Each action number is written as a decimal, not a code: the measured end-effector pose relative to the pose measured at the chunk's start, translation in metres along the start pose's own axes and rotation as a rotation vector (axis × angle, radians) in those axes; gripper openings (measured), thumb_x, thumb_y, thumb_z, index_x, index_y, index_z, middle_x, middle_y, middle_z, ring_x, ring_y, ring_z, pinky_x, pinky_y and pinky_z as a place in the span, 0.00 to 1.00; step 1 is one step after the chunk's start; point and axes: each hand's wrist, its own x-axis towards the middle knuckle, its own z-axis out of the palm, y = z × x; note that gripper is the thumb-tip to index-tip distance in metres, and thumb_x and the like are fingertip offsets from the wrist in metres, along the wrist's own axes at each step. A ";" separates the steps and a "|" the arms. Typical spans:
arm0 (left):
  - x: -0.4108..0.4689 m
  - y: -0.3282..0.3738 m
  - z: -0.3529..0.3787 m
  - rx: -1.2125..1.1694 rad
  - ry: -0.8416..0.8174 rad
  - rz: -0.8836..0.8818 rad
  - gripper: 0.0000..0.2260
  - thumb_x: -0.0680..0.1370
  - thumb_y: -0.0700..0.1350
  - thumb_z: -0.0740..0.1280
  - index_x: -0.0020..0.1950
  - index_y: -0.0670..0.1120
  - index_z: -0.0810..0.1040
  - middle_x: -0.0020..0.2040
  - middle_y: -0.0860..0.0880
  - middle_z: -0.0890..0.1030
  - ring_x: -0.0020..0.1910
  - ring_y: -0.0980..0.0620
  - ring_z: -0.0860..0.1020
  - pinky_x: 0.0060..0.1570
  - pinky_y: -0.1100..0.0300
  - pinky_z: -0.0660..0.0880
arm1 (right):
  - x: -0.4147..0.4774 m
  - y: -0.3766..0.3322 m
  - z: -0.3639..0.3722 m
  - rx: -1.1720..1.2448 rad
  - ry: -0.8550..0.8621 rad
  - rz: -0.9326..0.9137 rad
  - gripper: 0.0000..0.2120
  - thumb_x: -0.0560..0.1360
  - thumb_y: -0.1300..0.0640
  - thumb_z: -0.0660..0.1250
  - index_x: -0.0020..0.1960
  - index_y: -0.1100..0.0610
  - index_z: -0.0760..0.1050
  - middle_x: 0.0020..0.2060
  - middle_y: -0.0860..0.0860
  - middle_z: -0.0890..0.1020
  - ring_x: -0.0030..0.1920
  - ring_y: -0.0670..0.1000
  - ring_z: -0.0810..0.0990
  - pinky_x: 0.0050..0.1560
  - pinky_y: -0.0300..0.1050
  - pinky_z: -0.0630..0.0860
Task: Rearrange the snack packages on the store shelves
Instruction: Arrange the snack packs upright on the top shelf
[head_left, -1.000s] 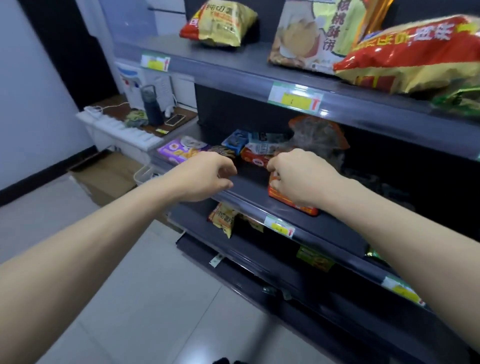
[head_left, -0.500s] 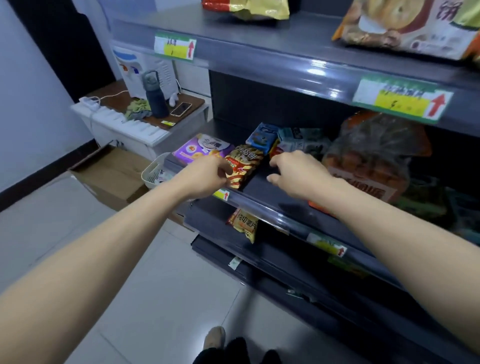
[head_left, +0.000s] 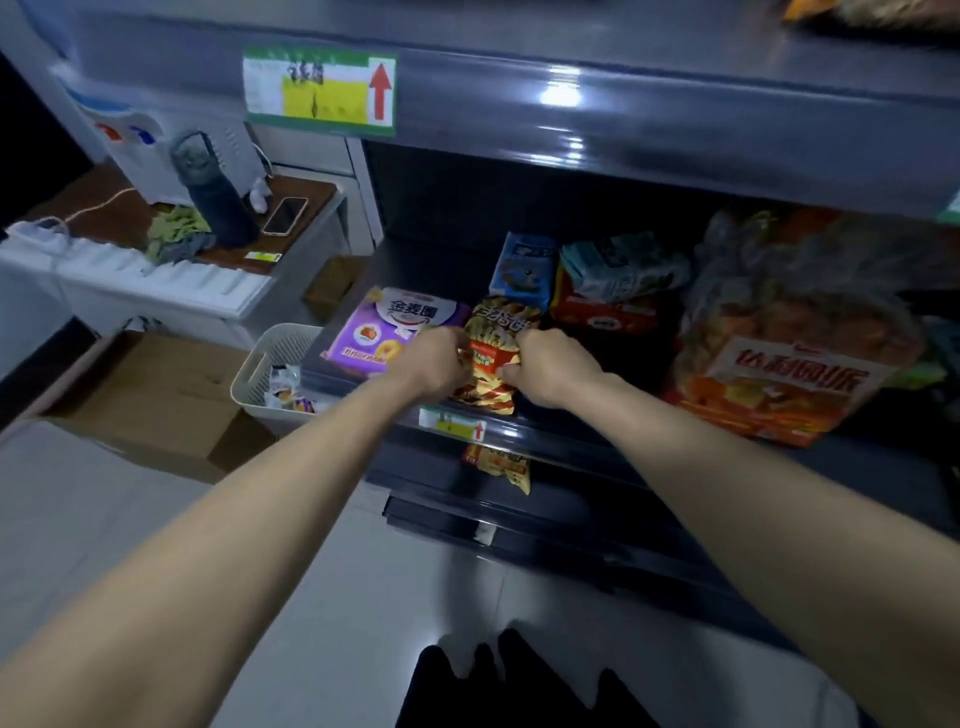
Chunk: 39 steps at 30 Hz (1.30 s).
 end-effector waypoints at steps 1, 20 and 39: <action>0.006 -0.003 0.002 0.000 -0.014 -0.005 0.12 0.77 0.41 0.64 0.59 0.39 0.75 0.56 0.40 0.80 0.54 0.42 0.77 0.45 0.58 0.69 | 0.005 -0.001 0.003 0.020 -0.010 0.021 0.17 0.78 0.50 0.63 0.60 0.62 0.74 0.54 0.57 0.79 0.52 0.58 0.79 0.43 0.45 0.72; 0.026 0.002 0.007 -0.392 -0.082 -0.193 0.09 0.75 0.41 0.69 0.50 0.35 0.80 0.48 0.37 0.83 0.48 0.40 0.82 0.52 0.46 0.79 | 0.028 0.019 0.012 0.755 -0.103 0.350 0.17 0.72 0.69 0.69 0.60 0.64 0.72 0.56 0.59 0.79 0.56 0.57 0.79 0.55 0.54 0.79; -0.190 0.173 0.013 -0.252 0.045 -0.053 0.11 0.70 0.43 0.75 0.45 0.37 0.80 0.44 0.42 0.83 0.42 0.46 0.83 0.46 0.48 0.81 | -0.222 0.113 -0.048 0.344 0.229 0.011 0.15 0.74 0.62 0.67 0.60 0.60 0.70 0.57 0.56 0.78 0.53 0.57 0.78 0.46 0.45 0.74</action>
